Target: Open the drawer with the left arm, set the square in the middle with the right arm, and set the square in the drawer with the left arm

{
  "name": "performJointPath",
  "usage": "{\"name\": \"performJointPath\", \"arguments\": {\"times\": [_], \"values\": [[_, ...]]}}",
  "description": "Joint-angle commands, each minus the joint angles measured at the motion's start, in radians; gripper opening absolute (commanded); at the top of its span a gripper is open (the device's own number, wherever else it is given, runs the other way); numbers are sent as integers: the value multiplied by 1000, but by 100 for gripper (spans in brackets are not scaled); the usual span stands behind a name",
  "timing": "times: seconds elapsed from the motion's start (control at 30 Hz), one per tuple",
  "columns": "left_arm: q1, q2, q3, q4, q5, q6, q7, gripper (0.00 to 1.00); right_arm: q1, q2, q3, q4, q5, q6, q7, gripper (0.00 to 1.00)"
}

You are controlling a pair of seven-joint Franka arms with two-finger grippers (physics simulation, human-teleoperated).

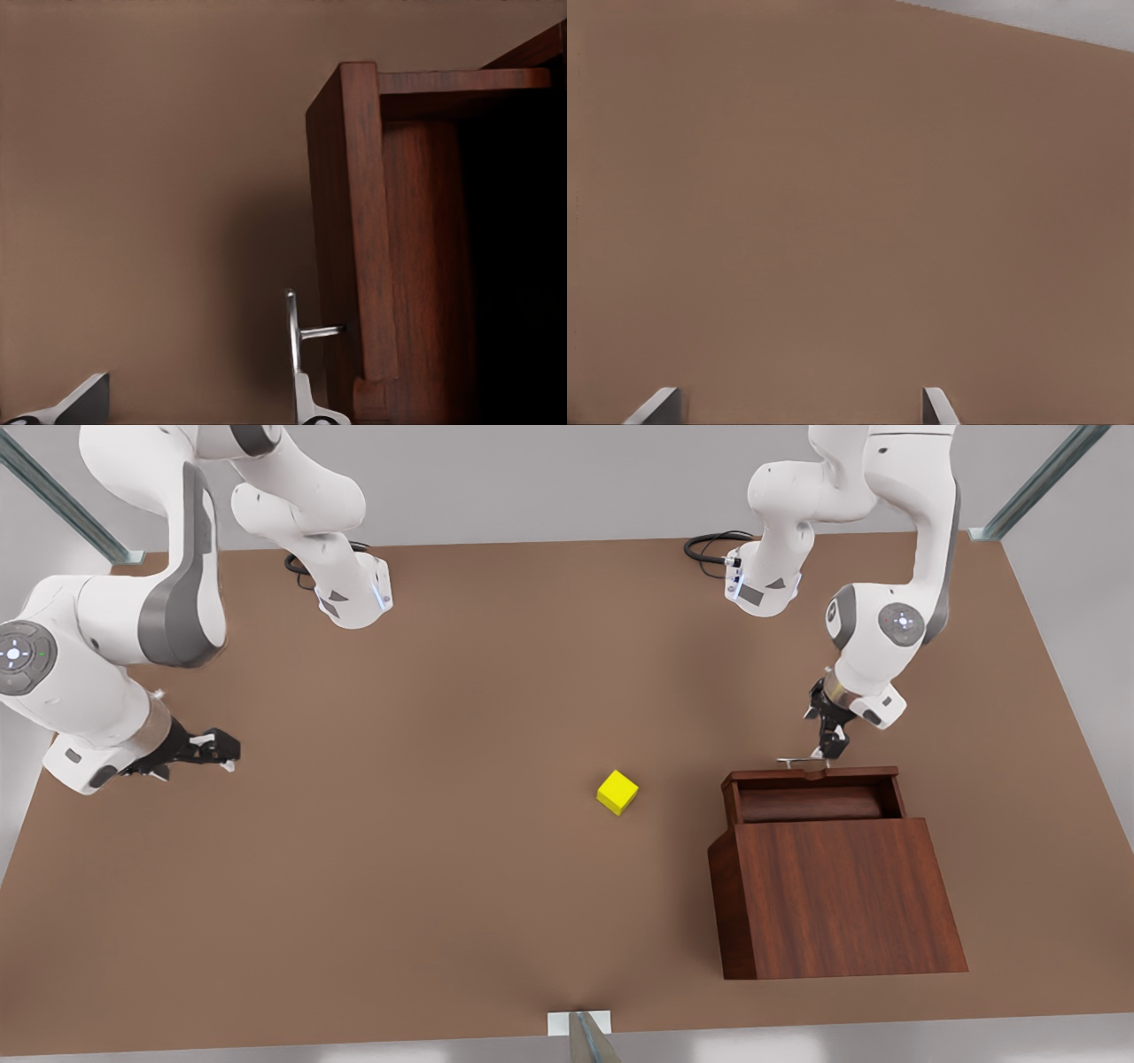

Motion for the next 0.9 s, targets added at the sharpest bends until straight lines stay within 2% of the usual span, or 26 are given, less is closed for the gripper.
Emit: {"name": "performJointPath", "arguments": {"times": [0.0,0.1,0.2,0.27,0.3,0.33,0.37,0.5,0.6,0.67,0.8,0.87], "values": [[-1,-4,0,0,1,-4,1,100,4,2,0,2,3,-2,1,100],[-10,-86,0,17,13,-64,164,100,-56,-6,-2,24,37,-7,0,100],[-70,-47,-46,170,18,-112,366,100,-58,-6,-2,35,39,-4,0,100],[-73,41,-138,329,28,-185,372,100,-53,-4,-2,35,39,-2,0,100],[-74,130,-195,478,61,-308,373,100,-52,0,0,33,39,9,0,100],[-109,247,-222,639,65,-406,373,100,-50,4,0,35,39,10,0,100],[-149,315,-222,738,65,-464,373,100,-59,2,-2,51,40,10,0,100],[-188,482,-265,909,58,-550,695,100,-61,2,-2,59,27,6,-7,100],[-189,564,-351,963,61,-578,863,100,-55,5,-2,59,19,10,-5,100],[-202,689,-387,1057,61,-577,979,100,-56,5,-2,59,20,10,-3,100],[-229,775,-385,1061,142,-503,1271,100,-58,5,-2,59,22,10,-3,100],[-241,812,-385,1061,231,-474,1274,100,-56,5,-2,59,20,10,-2,100]]}}
